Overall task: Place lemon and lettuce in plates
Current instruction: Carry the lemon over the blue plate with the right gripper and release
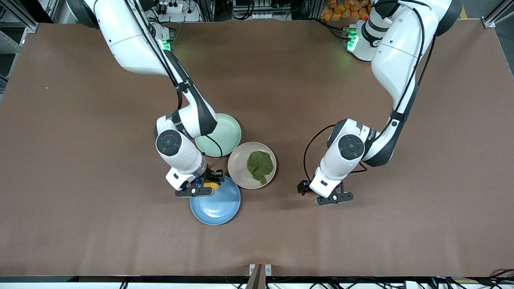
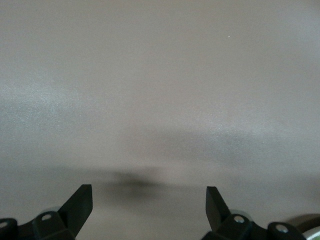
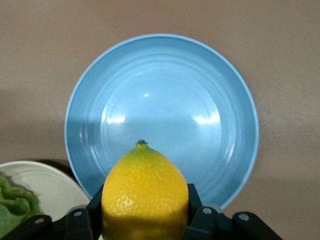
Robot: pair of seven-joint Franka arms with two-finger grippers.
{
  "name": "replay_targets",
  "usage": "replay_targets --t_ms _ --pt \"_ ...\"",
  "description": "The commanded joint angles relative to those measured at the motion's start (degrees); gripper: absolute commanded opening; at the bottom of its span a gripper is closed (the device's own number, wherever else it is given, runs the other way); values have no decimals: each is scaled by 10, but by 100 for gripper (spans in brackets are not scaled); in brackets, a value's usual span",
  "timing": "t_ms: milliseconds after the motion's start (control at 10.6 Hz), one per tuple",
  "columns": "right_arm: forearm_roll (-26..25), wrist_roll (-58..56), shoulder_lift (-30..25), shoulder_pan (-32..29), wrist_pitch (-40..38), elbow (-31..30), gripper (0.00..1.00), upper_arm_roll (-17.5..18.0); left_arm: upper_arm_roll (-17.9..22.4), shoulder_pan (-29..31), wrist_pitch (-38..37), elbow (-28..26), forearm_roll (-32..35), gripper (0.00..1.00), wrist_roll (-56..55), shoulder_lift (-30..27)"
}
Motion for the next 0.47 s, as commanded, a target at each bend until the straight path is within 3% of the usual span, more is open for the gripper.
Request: replay_targets --t_ms 0,379 --pt "4 4 23 3 14 18 45 -3 3 3 -6 -9 14 100 5 -11" --pt "3 1 46 3 48 18 49 -3 16 19 -6 -15 18 100 50 -19"
